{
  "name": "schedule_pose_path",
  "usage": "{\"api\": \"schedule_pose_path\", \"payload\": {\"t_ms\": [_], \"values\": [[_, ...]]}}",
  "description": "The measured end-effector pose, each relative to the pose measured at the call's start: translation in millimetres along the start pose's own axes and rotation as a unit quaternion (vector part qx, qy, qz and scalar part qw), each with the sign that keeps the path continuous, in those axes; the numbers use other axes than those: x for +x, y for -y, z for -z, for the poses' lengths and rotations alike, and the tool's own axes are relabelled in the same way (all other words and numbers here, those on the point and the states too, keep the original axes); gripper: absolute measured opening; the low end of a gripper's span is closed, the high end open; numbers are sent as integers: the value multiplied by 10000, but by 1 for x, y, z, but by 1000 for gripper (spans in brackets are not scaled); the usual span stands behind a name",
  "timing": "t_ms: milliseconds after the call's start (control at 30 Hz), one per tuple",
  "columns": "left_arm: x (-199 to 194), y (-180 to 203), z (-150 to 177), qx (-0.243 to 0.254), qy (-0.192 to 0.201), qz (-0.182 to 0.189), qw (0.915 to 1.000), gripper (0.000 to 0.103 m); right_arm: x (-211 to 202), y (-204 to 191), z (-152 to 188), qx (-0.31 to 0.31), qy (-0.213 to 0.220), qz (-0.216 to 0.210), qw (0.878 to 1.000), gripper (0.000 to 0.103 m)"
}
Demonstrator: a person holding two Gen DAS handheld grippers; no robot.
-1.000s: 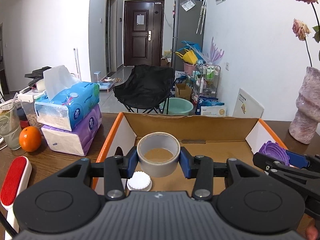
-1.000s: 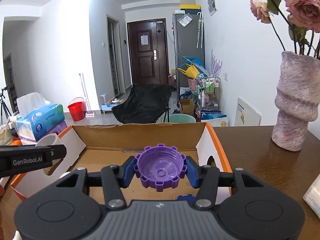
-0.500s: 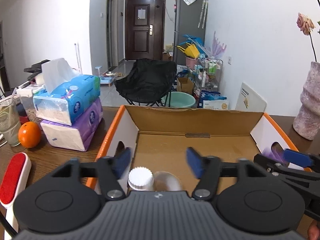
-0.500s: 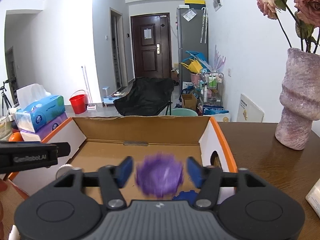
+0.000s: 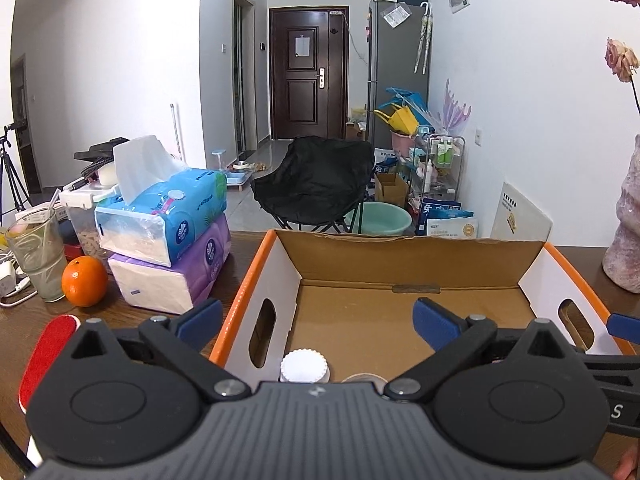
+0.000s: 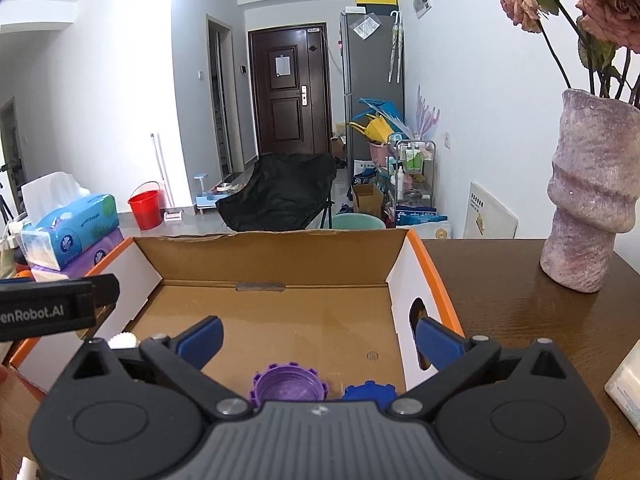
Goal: Organize rigid objects
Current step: 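Open both tools to drop the tape roll and purple cap into the box, then withdraw both open tools from the box toward the items on the table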
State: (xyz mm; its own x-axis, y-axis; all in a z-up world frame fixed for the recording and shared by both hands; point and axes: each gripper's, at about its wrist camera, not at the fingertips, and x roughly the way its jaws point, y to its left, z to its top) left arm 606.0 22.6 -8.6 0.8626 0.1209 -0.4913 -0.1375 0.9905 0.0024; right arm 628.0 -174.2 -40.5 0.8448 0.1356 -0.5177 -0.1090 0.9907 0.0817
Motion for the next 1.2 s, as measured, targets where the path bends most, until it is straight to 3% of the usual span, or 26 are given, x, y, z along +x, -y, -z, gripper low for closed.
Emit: {"api": "schedule_pose_path", "payload": {"t_ms": [533,1200], "values": [[-14,0,-1,-56,127,62,9999,103,-8,-2,-1,-24,-17,48,10000,103],[-60,-21,12,-122,228,70,9996,103,-63,-10,16,-239,152,-35,9996,103]]}}
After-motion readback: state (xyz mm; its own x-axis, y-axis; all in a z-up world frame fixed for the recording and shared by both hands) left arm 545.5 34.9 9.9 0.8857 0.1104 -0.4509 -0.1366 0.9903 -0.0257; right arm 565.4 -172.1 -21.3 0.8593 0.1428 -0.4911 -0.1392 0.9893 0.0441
